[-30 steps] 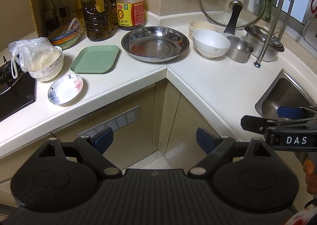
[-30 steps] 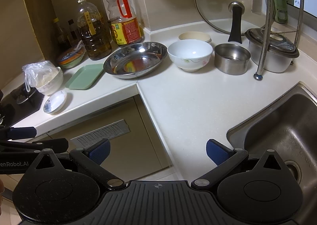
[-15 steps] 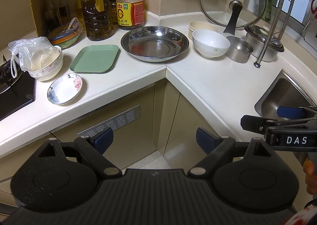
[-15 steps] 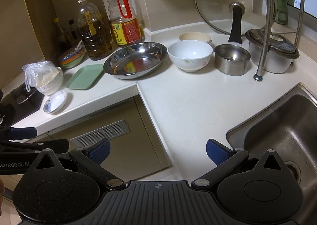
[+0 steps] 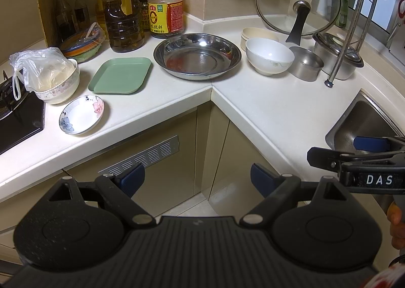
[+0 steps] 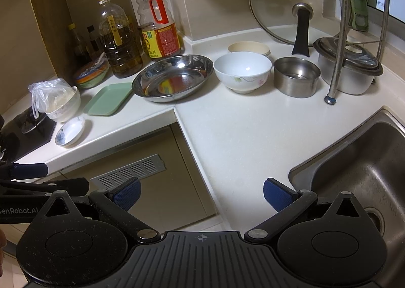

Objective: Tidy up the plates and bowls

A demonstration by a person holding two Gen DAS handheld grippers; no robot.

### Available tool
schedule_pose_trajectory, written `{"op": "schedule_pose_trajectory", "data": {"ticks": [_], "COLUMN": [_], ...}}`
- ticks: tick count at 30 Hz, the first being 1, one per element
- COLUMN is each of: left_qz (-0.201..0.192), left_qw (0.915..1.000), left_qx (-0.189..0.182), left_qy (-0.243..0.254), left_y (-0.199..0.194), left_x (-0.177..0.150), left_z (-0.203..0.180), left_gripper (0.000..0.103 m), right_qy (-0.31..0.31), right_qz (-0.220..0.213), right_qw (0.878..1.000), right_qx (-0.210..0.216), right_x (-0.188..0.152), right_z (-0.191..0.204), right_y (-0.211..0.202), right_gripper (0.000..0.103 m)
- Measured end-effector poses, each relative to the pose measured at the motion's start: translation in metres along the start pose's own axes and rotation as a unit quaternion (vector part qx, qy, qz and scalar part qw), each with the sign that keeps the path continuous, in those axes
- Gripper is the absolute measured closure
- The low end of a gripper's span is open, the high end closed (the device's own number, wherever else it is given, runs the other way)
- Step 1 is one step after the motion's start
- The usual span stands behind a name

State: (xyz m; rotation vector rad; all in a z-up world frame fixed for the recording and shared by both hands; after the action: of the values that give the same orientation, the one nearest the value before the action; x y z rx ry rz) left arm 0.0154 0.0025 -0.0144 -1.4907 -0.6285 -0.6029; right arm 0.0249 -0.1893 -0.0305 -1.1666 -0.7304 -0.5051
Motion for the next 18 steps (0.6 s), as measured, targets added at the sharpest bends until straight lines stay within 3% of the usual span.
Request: {"op": "schedule_pose_trajectory", "data": {"ticks": [18], "left_qz": [0.000], "left_qw": [1.0000], "left_qx": [0.000], "left_qy": [0.000], "left_y": [-0.0015], "left_x": [-0.0004], "left_z": [-0.0005], "left_gripper": [0.013], "right_qy": [0.001], "right_qz": [0.000], "right_qw": [1.000], "right_qx": [0.000], "right_x": [0.0011], "right_z": [0.0004], "right_y": [0.0009], "right_gripper": [0.000]}}
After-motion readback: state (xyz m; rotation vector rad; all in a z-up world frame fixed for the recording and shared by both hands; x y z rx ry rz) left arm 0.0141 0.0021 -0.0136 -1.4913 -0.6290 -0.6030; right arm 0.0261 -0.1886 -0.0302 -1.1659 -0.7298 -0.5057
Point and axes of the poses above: each gripper's, at about its wrist camera, not at the fingertips, and y roughly the way its jaws point, z to its left, x to its top, the point moved 2 cm from there along y, roughly the way its jaws point, and after that the axes turned 5 degrees about -z, right-handed, at the moved point
